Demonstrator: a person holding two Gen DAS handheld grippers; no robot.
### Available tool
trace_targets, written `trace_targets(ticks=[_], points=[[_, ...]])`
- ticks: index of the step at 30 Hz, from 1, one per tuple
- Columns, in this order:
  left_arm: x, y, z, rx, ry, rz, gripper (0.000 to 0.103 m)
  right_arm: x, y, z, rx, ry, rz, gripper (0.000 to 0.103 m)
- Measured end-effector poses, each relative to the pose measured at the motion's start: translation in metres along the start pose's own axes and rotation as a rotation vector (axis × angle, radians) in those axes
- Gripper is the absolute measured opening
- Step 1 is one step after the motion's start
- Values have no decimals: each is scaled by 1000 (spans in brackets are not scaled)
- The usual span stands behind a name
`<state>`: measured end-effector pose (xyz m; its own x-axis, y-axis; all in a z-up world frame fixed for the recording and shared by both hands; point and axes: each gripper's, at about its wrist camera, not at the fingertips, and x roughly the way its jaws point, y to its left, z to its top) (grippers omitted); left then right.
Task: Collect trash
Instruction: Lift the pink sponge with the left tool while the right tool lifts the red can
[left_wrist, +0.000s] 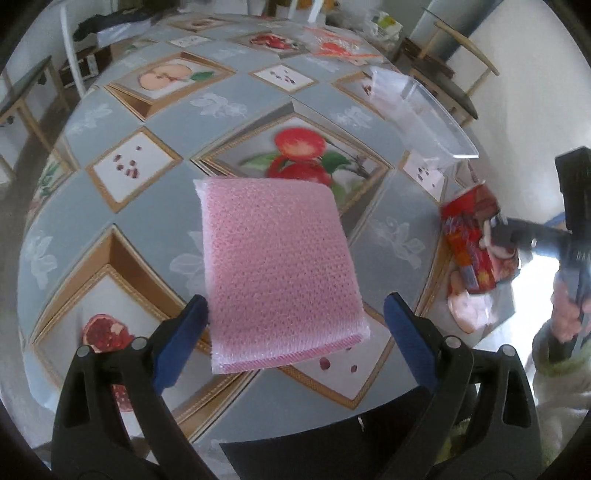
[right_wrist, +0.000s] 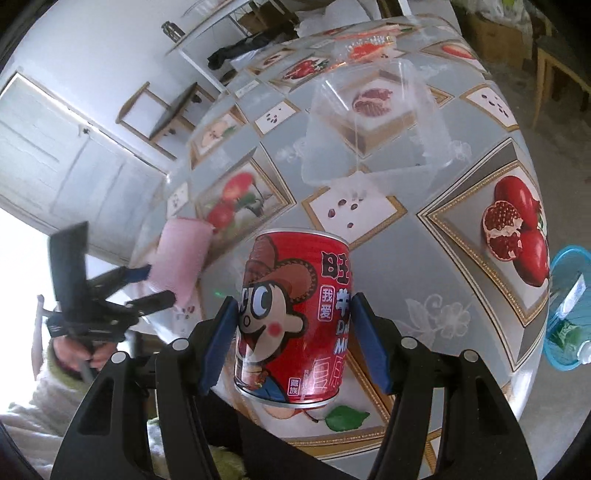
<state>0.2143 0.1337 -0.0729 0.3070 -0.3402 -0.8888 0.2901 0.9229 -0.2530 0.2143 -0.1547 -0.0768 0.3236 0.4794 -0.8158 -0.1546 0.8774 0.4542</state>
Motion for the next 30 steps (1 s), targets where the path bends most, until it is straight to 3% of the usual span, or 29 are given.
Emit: trace_targets(ticks=[6, 10, 16, 23, 30], points=[[-1, 5, 23, -77, -45, 45, 92, 5, 10, 1, -36, -24, -36, 61], [11, 8, 41, -104, -8, 80, 92, 4, 12, 1, -46, -33, -49, 61], [21, 4, 59, -64, 43, 101, 92, 5, 17, 1, -70, -31, -70, 61], [45, 6, 71, -50, 150, 170, 92, 6, 21, 4, -91, -25, -96, 61], [49, 7, 75, -42, 152, 200, 92, 9, 24, 10, -107, -3, -110, 62]])
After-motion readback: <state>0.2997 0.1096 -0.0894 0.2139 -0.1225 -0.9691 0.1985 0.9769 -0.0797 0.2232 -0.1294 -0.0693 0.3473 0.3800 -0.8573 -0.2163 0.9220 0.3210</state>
